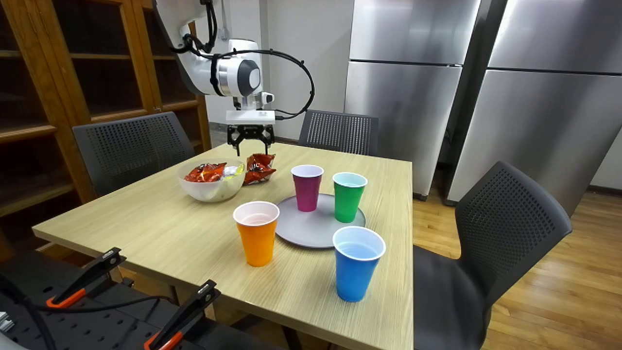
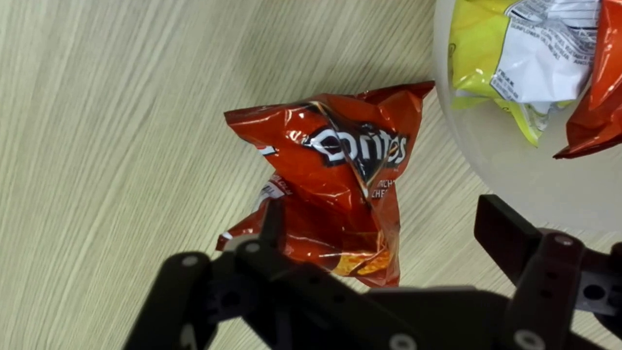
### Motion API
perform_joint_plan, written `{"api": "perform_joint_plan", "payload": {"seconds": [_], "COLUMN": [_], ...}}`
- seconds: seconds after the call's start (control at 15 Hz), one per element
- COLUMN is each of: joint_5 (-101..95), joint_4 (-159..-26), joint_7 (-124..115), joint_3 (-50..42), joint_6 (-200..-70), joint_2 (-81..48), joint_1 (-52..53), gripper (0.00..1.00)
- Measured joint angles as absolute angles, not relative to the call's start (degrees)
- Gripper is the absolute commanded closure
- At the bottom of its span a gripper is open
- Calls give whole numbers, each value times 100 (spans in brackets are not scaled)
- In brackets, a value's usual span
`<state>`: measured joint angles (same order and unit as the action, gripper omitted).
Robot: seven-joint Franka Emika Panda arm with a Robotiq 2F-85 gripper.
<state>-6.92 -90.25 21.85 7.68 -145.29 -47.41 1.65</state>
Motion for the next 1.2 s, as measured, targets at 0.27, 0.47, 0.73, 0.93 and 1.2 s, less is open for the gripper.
{"api": "perform_joint_plan", "payload": {"seconds": [0.27,0.47,0.73,0.93,1.2], "joint_5": [-692,-691,-691,-691,-691], "joint_4": [-8754,-8548,-8327,-8207,-8131], "joint_7": [2185,2185,2185,2185,2185], "joint_3": [775,783,808,831,839], "joint_6": [-14520,-14499,-14467,-14423,-14373], "joint_2": [-5000,-5174,-5336,-5399,-5425], "joint_1": [162,159,159,159,159], "gripper": [0,0,0,0,0]}}
